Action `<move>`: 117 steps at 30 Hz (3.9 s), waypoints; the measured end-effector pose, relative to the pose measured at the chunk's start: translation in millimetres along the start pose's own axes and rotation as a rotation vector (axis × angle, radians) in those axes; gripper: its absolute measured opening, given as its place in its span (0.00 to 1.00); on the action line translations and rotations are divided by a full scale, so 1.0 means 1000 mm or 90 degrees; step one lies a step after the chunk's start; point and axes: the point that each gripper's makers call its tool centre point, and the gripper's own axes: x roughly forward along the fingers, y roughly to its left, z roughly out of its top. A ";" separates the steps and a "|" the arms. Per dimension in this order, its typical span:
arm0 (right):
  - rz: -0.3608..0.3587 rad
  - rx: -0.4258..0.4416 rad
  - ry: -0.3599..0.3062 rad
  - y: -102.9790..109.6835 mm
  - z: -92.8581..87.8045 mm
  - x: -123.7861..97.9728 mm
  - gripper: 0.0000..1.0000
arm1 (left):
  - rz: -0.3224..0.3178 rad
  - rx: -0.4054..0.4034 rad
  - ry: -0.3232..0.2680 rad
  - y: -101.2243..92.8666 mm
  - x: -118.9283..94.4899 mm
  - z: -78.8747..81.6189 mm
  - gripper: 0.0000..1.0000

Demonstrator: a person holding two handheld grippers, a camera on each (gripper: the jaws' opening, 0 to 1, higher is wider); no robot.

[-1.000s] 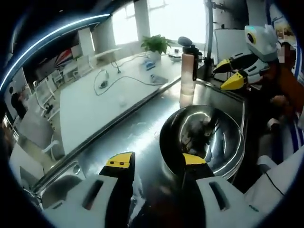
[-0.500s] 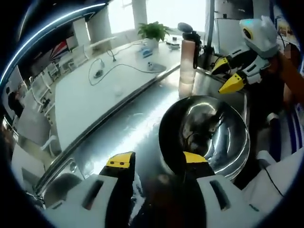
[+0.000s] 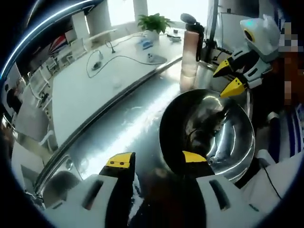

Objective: Pick up bowl with dirty water move over sink pour dirty water into sink return bowl to place

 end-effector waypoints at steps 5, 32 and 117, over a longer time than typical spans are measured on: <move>0.007 0.004 0.018 0.003 -0.006 0.009 0.29 | -0.003 0.006 0.020 -0.003 0.009 -0.006 0.35; 0.012 0.055 0.086 0.011 -0.028 0.027 0.15 | 0.001 -0.031 0.057 -0.006 0.026 -0.021 0.21; -0.053 0.068 -0.004 0.055 0.074 -0.001 0.00 | 0.091 -0.227 0.025 0.038 -0.057 -0.045 0.00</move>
